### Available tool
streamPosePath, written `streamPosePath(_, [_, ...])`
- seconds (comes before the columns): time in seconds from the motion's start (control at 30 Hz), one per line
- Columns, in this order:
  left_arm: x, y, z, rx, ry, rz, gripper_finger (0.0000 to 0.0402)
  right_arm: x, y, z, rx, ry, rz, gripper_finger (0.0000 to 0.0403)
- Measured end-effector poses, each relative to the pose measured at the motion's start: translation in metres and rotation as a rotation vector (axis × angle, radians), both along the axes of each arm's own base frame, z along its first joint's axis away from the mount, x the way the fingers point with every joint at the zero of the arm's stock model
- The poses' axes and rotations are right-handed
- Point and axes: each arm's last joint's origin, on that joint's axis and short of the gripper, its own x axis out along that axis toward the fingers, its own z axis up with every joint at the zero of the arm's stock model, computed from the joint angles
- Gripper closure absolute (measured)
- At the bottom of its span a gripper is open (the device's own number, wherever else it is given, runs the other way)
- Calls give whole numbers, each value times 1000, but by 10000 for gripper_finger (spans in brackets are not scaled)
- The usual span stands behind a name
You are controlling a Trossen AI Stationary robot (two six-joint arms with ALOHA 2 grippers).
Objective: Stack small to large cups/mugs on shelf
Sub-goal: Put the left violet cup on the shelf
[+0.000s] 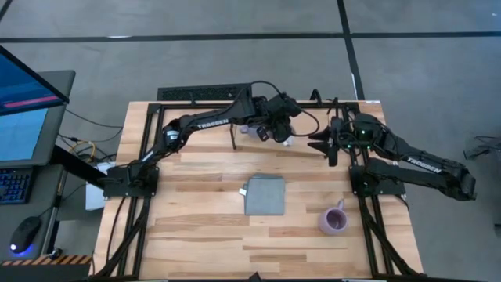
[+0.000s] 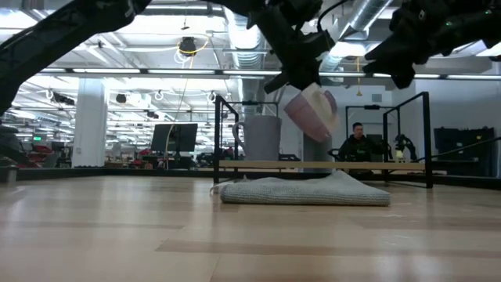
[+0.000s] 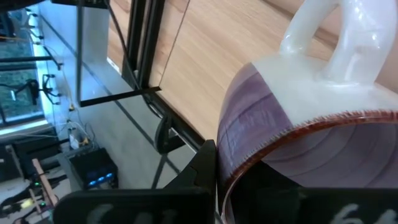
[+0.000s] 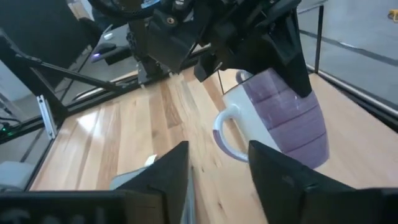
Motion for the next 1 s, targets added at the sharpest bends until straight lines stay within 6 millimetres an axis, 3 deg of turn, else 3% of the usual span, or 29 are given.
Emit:
streamPosePath(0.27, [-4,-2,7,-7,-1,4,399,2,-1,8,-67,-75,6,155])
streamPosePath(0.53, [-5,-2,8,-6,3,7,399,19,-6,0,-109,-12,-27,153])
streamPosePath(0.8, [-6,-2,7,-4,10,9,399,50,-1,-22,-317,144,63,154])
streamPosePath(1.0, [-6,-3,7,1,25,-1,399,66,4,-30,-398,164,92,154])
